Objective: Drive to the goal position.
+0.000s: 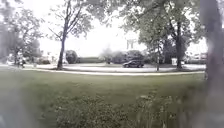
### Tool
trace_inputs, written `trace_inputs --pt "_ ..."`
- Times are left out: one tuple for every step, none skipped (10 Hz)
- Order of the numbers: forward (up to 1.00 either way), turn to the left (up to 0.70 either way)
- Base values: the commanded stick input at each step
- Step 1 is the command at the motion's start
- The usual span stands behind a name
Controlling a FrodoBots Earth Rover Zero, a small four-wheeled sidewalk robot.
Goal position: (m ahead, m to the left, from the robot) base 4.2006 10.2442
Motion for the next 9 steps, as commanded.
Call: trace_inputs --pt "0.70 0.00" --pt "0.70 0.00" --pt "0.70 0.00" --pt "0.70 0.00" --pt "0.70 0.00" --pt "0.70 0.00" --pt "0.70 0.00" --pt "0.70 0.00" --pt "0.70 0.00"
